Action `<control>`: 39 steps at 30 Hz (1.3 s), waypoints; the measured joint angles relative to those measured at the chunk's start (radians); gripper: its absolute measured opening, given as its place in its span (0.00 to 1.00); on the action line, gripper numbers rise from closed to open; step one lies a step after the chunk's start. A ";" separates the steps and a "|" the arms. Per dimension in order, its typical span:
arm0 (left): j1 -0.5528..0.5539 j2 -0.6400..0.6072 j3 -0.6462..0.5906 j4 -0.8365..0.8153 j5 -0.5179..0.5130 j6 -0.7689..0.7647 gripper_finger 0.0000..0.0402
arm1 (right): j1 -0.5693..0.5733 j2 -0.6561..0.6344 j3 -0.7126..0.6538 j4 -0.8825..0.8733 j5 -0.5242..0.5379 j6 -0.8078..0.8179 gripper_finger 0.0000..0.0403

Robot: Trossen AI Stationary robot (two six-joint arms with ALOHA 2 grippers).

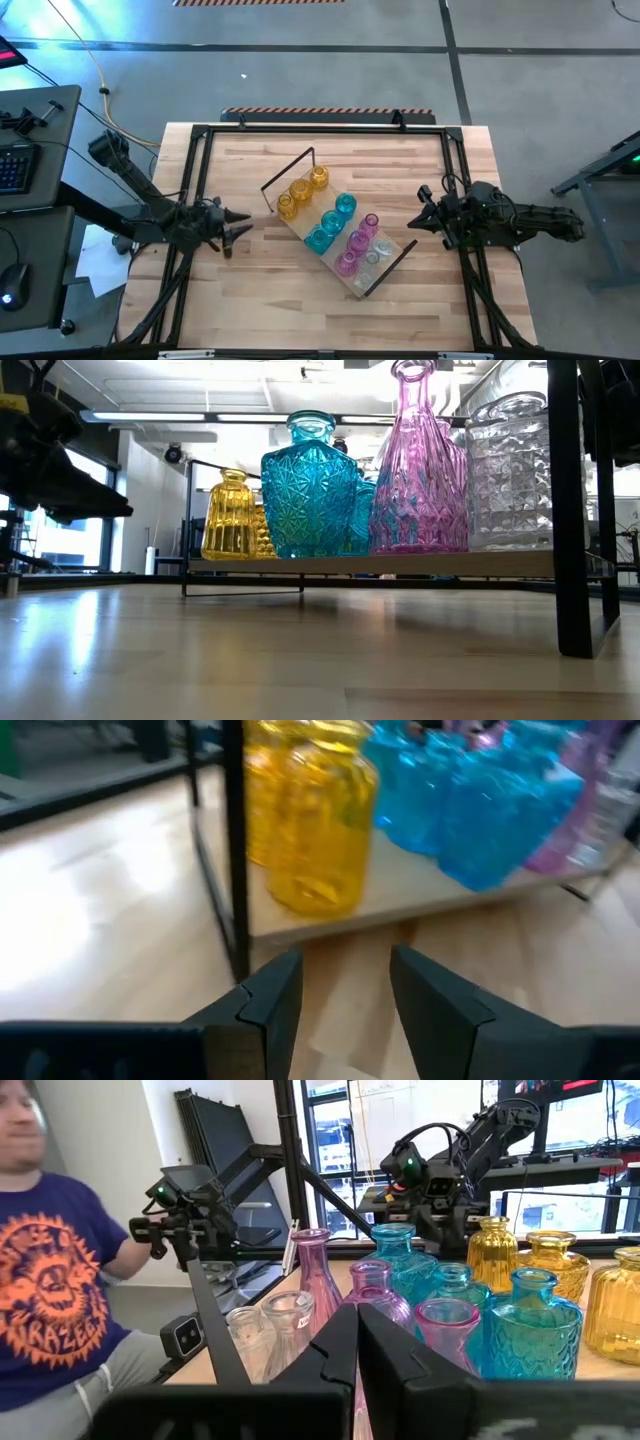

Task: Sort vases onto shelf
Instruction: Return to Home Position

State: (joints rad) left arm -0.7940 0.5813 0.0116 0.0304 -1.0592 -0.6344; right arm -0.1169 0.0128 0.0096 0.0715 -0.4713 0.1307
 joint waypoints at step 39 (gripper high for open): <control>0.376 -0.578 0.000 0.041 0.544 0.669 0.35 | 0.000 0.001 -0.001 0.000 0.001 0.000 0.00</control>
State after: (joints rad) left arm -0.4178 0.0036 0.0120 0.0711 -0.5149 0.0349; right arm -0.1169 0.0139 0.0090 0.0715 -0.4706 0.1303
